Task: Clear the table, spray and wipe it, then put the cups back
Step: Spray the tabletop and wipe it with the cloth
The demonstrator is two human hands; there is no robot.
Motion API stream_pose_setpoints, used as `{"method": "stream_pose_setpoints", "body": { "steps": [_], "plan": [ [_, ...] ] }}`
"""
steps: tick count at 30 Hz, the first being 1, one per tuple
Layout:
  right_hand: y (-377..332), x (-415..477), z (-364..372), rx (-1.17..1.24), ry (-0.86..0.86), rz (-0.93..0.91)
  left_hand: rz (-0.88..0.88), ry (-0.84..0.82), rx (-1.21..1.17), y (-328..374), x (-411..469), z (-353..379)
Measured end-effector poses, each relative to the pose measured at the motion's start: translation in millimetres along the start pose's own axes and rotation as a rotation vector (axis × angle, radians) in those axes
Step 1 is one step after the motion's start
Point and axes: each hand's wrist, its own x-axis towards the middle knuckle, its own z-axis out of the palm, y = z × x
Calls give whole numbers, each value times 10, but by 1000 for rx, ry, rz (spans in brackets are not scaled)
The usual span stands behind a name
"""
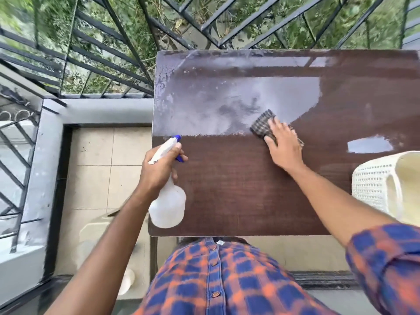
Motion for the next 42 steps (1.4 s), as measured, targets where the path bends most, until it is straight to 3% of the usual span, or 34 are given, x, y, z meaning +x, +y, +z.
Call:
{"method": "stream_pose_setpoints", "body": {
  "steps": [5,10,16,26,34,37,42],
  "plan": [
    [-46,-52,81,107,63,135,10,-4,26,-66,-228,152],
    [69,-1155,254,171,82,164,6,-10,30,-146,-400,326],
    [283,-2459,293,22,114,177,7,4,47,-301,-517,427],
    [339,-2256,375,-34,80,161,31,-55,78,-447,-723,262],
    [-681,-2282,868,-11,206,382,-4,1,39,-742,-734,-391],
    [-1401,-2261,1188,-36,131,214,-1,29,12,-883,-779,-715],
    [-2516,-2244,1712,-122,-146,-441,-12,76,-1,-1104,-886,-1176]
  ]
}}
